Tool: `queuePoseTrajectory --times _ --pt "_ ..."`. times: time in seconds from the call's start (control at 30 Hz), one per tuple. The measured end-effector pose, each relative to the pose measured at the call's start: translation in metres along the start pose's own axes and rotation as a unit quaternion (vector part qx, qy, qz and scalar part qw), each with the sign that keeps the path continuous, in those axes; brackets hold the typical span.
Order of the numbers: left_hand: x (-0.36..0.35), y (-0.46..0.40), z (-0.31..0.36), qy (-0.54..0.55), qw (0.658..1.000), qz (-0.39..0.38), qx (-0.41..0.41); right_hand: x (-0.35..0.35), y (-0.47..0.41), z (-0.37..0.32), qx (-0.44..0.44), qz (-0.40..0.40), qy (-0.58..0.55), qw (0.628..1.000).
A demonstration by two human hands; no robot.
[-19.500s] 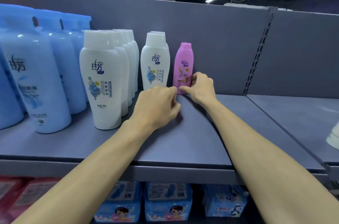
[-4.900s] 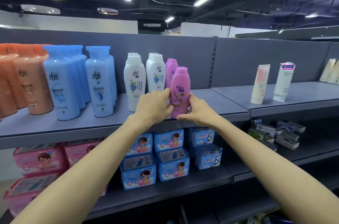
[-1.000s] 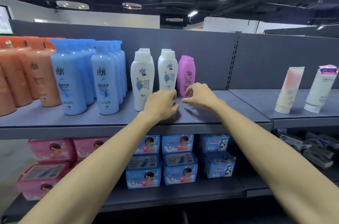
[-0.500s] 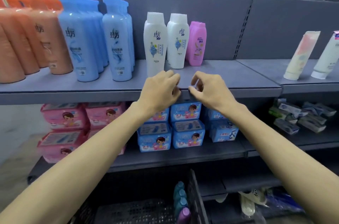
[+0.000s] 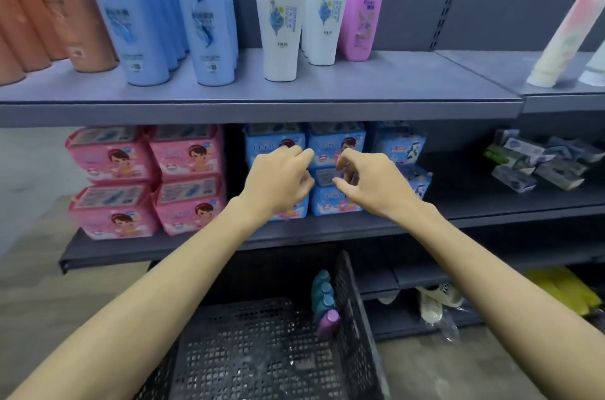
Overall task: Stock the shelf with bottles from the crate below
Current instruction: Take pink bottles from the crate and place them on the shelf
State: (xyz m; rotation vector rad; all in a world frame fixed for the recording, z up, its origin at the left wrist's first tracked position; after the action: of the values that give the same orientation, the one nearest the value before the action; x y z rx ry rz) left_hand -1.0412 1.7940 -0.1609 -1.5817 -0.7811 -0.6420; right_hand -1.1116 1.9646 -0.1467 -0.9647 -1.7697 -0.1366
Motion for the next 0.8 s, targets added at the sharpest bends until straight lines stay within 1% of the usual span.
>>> queuePoseTrajectory --times 0.17,0.33,0.47,0.57,0.67,0.8 --pt "-0.028 0.029 0.010 0.017 0.999 -0.042 0.030 -0.032 0.021 0.017 -0.033 -0.022 -0.009 0.999" --pt "-0.068 0.089 0.043 0.052 0.990 -0.127 0.036 -0.091 0.068 0.044 -0.092 -0.096 -0.027 0.991" --pt "-0.100 0.139 0.069 0.069 0.973 -0.214 0.055 -0.135 0.101 0.063 -0.145 -0.159 -0.037 0.976" --pt "-0.117 0.166 0.078 0.069 0.960 -0.264 0.062 -0.162 0.119 0.073 -0.182 -0.195 -0.049 0.963" --pt "-0.128 0.183 0.080 0.067 0.949 -0.300 0.070 -0.182 0.134 0.084 -0.209 -0.225 -0.058 0.950" --pt "-0.141 0.199 0.086 0.076 0.935 -0.335 0.089 -0.205 0.147 0.090 -0.211 -0.262 -0.036 0.941"
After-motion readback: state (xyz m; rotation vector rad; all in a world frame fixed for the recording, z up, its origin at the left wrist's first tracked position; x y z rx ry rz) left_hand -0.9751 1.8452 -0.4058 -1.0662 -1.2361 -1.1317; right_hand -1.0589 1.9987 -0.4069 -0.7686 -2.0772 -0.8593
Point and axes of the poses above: each hand's wrist, its own y-axis away from the middle knuckle, its own x-axis out of the back of the hand, z = x × y, the point moved 2 cm from there along -y, towards the middle knuckle, and after that the axes turned 7 degrees about -y, right-handed, at the moved point
